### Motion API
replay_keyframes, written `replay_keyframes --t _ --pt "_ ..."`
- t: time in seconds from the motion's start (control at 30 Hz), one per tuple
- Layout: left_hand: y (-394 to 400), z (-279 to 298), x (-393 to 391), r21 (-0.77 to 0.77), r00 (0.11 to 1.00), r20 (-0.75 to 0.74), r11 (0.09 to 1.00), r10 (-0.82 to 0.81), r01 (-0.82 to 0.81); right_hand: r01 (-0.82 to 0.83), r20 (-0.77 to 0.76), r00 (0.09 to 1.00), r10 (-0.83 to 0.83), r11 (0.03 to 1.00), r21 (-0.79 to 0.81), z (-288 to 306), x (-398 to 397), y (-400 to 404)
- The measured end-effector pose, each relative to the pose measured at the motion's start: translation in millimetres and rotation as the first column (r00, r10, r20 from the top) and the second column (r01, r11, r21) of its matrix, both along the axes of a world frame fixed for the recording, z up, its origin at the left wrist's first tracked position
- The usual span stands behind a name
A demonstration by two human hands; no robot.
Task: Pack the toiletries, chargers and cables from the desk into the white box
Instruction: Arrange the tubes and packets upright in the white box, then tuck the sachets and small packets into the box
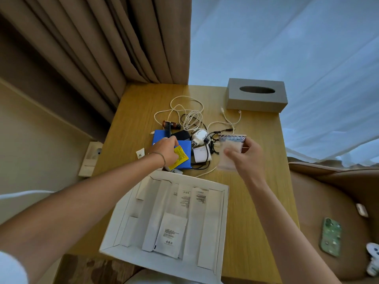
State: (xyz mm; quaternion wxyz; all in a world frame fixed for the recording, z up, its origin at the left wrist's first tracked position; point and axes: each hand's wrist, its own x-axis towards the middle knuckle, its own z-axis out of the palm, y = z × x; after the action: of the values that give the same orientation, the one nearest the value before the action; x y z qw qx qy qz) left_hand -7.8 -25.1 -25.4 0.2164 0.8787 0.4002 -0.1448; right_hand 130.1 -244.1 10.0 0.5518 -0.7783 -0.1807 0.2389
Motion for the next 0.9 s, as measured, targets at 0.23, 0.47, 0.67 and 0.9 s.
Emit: replay_keyframes --t 0.23,0.47,0.67,0.9 --pt "-2 -7 13 0.072 0.985 -0.154 0.993 -0.077 0.089 0.032 -0.235 0.972 0.014 0.981 0.192 36 -53 -3" --pt "5 -5 9 0.037 0.998 0.041 0.998 -0.048 0.047 -0.053 -0.486 0.868 0.104 0.992 0.118 30 -99 0" --pt "5 13 -15 -0.156 0.928 0.323 0.978 0.185 -0.140 -0.175 -0.537 0.835 0.124 0.984 -0.046 3 -129 1" --pt "-2 43 -67 -0.307 0.773 0.515 0.921 0.371 -0.238 -0.175 -0.503 0.864 0.027 0.952 -0.250 -43 -158 10"
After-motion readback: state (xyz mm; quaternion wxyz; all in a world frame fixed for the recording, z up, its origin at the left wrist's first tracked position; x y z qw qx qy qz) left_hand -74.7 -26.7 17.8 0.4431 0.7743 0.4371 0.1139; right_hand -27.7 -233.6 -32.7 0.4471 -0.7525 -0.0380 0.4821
